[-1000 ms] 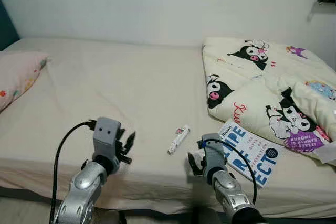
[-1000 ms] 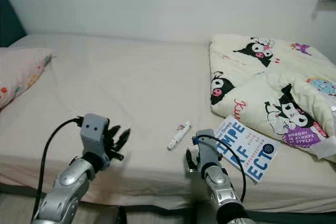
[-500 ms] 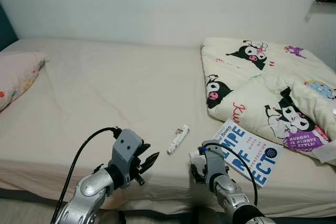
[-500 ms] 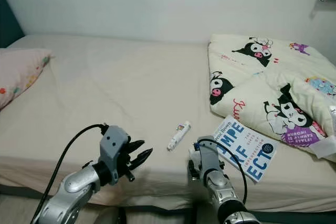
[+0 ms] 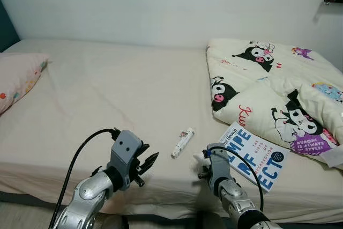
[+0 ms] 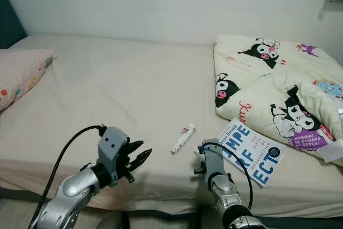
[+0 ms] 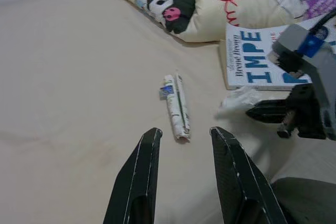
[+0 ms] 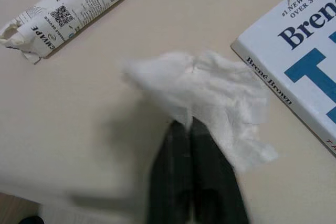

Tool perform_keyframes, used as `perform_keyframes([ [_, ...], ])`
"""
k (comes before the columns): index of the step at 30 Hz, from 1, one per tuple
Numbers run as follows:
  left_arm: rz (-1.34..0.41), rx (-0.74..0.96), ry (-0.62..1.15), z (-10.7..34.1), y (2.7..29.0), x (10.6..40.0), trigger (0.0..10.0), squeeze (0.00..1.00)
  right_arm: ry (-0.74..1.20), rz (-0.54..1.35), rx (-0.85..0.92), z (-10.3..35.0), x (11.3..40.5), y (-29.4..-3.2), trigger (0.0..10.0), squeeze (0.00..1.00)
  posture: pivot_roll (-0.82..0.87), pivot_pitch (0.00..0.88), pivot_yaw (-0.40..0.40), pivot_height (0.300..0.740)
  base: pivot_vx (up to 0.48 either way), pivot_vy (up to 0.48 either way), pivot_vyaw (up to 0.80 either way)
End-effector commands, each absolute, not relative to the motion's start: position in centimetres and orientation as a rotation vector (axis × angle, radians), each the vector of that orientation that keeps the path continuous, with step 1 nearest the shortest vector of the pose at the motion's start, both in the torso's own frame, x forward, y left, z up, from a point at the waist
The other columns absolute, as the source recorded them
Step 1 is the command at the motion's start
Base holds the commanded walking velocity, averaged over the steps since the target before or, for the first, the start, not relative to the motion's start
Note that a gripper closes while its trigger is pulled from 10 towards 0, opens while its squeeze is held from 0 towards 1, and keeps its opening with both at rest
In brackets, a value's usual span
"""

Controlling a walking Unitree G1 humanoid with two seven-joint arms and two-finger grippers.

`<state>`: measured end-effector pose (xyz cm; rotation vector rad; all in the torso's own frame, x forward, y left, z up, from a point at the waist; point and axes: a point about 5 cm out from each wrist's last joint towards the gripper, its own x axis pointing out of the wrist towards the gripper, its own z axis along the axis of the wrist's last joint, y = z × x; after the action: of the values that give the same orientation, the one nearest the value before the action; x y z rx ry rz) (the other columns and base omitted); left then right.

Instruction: Clean up the room

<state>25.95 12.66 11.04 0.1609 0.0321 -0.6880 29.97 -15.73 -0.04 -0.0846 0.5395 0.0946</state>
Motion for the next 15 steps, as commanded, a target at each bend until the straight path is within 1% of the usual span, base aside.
perform_keyframes([
  [1,-0.676,0.176,0.033,11.0,13.0,26.1,10.0,0.0,0.534,0.088,-0.062,-0.1,30.0,-15.7,0.0,0.0,0.08,0.045,-0.075,0.595,0.0,0.0,0.0],
  [7,-0.668,0.175,0.032,10.9,13.0,26.1,10.0,0.0,0.504,0.09,-0.05,0.3,30.2,-15.4,0.0,0.0,0.08,0.039,-0.079,0.595,0.0,0.0,0.0],
  [9,-0.615,0.144,0.012,11.3,13.6,26.5,10.0,0.0,0.425,0.091,-0.047,1.2,30.7,-15.3,0.0,0.0,0.08,0.037,-0.08,0.595,0.0,0.0,0.0],
  [11,-0.587,0.125,0.001,11.5,13.8,26.7,10.0,0.0,0.389,0.087,-0.05,1.7,30.8,-15.3,0.0,0.0,0.08,0.033,-0.081,0.595,0.0,0.0,0.0],
  [14,-0.475,0.074,-0.042,12.4,14.8,27.4,10.0,0.0,0.211,0.088,-0.087,3.9,31.5,-15.3,0.0,0.0,0.07,0.03,-0.079,0.595,0.0,0.0,0.0],
  [15,-0.475,0.074,-0.042,12.4,14.8,27.4,10.0,0.0,0.211,0.088,-0.087,3.9,31.5,-15.3,0.0,0.0,0.07,0.03,-0.079,0.595,0.0,0.0,0.0],
])
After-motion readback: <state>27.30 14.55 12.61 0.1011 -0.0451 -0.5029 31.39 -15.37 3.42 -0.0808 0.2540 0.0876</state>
